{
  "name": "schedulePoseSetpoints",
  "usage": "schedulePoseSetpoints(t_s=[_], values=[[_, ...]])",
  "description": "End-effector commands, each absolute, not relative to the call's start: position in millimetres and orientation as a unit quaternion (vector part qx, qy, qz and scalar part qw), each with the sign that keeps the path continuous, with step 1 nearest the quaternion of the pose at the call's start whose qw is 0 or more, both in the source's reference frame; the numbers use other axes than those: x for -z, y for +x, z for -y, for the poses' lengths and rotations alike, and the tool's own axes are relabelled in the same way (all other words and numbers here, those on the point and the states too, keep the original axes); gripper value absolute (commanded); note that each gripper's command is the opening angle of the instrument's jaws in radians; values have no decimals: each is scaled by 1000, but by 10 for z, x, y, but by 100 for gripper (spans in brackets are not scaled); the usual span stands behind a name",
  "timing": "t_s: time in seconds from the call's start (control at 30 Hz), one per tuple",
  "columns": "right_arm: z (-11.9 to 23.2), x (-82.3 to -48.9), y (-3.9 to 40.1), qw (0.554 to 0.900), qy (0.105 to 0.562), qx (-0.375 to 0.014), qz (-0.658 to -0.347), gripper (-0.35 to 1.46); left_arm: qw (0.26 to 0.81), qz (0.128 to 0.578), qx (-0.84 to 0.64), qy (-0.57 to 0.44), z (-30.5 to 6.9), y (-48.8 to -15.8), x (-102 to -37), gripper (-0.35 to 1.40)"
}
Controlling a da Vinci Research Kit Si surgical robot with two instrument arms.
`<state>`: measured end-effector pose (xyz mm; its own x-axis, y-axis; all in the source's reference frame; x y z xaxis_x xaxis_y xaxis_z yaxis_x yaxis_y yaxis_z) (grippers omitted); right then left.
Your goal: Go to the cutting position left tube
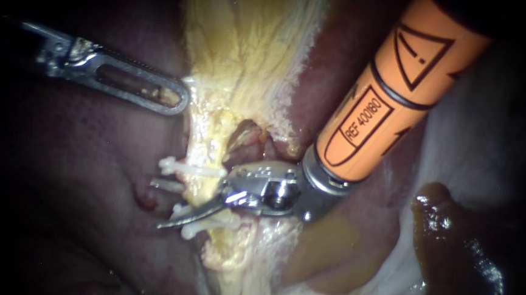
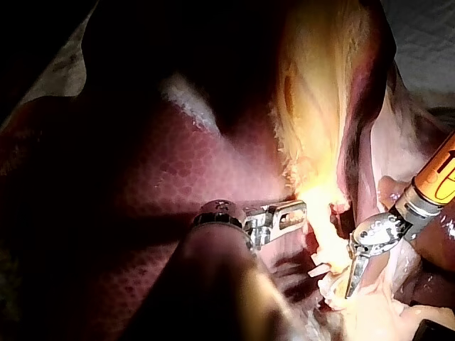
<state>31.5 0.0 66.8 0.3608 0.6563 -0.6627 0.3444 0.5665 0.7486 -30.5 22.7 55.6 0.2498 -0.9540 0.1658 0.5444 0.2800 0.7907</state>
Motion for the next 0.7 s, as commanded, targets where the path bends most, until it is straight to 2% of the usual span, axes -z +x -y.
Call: schedulePoseSetpoints(t_s=[0.03, 0.7], values=[[-1, -666, 314, 690, 452, -114, -554, 138, 728, 332, 514, 309, -227, -305, -557, -35], [-4, -654, 315, 684, 454, -116, -559, 138, 728, 332, 514, 309, -227, -304, -557, -35]])
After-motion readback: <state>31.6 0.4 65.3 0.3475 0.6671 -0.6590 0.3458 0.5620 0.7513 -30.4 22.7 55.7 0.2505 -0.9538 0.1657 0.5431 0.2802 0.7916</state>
